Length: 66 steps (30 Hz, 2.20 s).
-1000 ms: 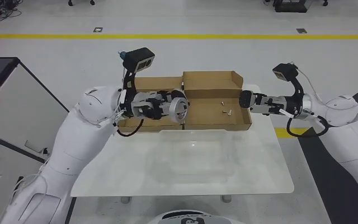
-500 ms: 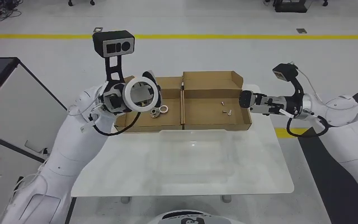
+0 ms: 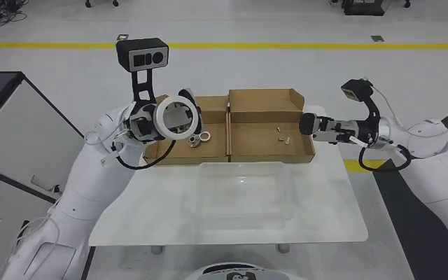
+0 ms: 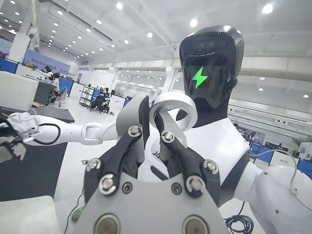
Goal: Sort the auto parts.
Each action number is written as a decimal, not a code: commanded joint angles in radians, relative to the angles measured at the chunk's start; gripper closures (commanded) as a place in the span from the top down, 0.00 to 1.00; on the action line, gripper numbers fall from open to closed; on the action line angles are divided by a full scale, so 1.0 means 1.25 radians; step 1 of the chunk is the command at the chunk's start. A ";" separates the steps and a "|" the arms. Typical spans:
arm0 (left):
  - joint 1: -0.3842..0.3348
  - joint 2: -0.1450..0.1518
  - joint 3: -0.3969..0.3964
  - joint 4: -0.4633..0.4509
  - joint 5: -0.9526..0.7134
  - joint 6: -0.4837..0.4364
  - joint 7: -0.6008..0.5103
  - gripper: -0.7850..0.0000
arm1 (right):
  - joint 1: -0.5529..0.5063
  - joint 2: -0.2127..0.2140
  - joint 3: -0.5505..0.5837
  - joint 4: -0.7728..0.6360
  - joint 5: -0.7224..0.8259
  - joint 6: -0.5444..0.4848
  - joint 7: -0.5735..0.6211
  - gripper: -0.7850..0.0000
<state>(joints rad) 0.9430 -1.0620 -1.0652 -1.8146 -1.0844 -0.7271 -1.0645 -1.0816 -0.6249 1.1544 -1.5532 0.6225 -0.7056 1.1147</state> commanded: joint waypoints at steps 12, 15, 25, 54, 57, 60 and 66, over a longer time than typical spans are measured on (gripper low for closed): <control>0.029 -0.033 0.004 -0.027 -0.228 0.033 -0.056 0.00 | 0.000 0.000 0.000 0.000 0.000 0.000 0.000 1.00; 0.029 -0.039 -0.007 -0.020 -0.205 0.042 -0.065 0.00 | 0.000 0.000 0.000 0.000 0.000 0.000 0.000 1.00; 0.037 -0.043 -0.053 0.010 0.056 0.043 -0.027 0.00 | 0.000 0.000 0.000 0.000 0.000 0.000 0.000 1.00; 0.059 -0.079 -0.050 -0.014 -0.135 0.072 -0.051 0.00 | 0.000 0.000 0.000 0.000 0.000 0.000 0.000 1.00; 0.059 -0.079 -0.050 -0.014 -0.135 0.072 -0.051 0.00 | 0.000 0.000 0.000 0.000 0.000 0.000 0.000 1.00; 0.059 -0.079 -0.050 -0.014 -0.135 0.072 -0.051 0.00 | 0.000 0.000 0.000 0.000 0.000 0.000 0.000 1.00; 0.067 -0.076 -0.076 -0.006 0.005 0.113 0.018 0.00 | 0.000 0.000 0.000 0.000 0.000 0.000 0.000 1.00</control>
<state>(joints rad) 1.0252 -1.1575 -1.1557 -1.8225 -1.1257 -0.5970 -1.0617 -1.0816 -0.6249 1.1544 -1.5532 0.6225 -0.7056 1.1147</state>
